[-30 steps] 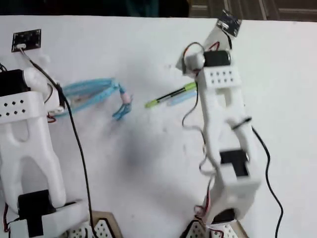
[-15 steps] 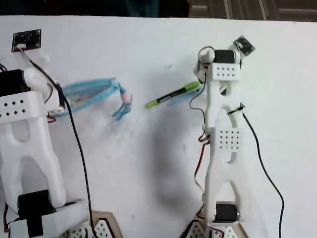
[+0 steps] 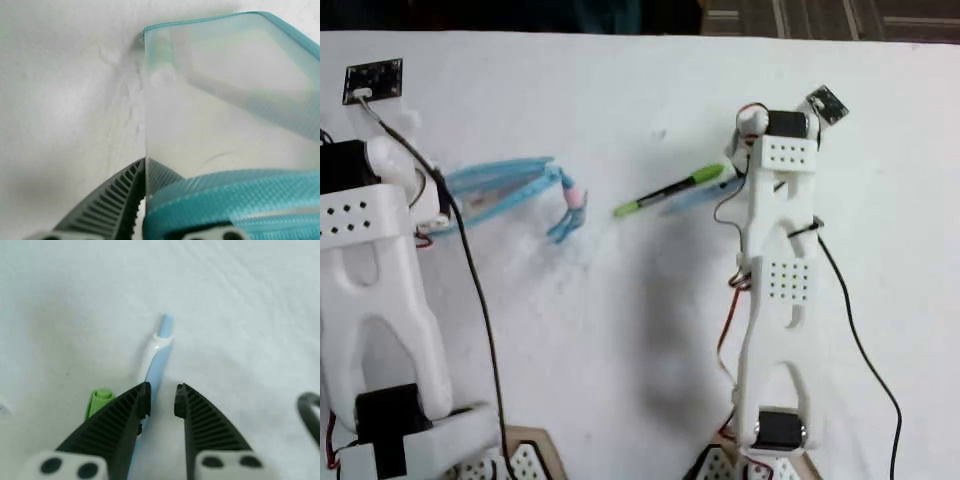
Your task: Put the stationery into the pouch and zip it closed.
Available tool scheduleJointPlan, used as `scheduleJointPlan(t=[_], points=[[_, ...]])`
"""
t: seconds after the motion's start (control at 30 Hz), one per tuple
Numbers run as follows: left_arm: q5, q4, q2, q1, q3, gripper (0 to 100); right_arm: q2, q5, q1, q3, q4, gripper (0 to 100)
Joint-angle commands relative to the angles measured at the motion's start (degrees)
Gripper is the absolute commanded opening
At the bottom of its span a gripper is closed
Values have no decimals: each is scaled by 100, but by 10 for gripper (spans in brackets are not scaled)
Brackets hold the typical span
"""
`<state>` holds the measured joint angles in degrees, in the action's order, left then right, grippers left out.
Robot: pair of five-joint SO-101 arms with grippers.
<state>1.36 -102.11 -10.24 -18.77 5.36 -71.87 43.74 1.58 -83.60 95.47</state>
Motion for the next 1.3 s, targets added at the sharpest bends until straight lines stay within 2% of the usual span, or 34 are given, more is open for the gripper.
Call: scheduleJointPlan(t=[0.0, 0.1, 0.33, 0.53, 0.7, 0.8, 1.0, 1.27], points=[[53, 70, 110, 48, 35, 22, 426, -114, 92, -211, 207, 57], [53, 70, 110, 48, 35, 22, 769, -114, 92, -211, 207, 77], [53, 62, 110, 40, 35, 22, 1297, -123, -127, -149, -154, 217], [62, 62, 110, 4, 35, 22, 716, -88, -119, 554, -1156, 218], [62, 79, 110, 13, 35, 22, 347, -114, 13, 879, -1393, 218], [62, 88, 110, 13, 35, 22, 374, -123, 48, 888, -1314, 186], [62, 88, 110, 13, 35, 22, 356, -730, 4, 941, -1253, 15], [62, 70, 110, 13, 35, 22, 629, -932, 22, 492, -409, 16]])
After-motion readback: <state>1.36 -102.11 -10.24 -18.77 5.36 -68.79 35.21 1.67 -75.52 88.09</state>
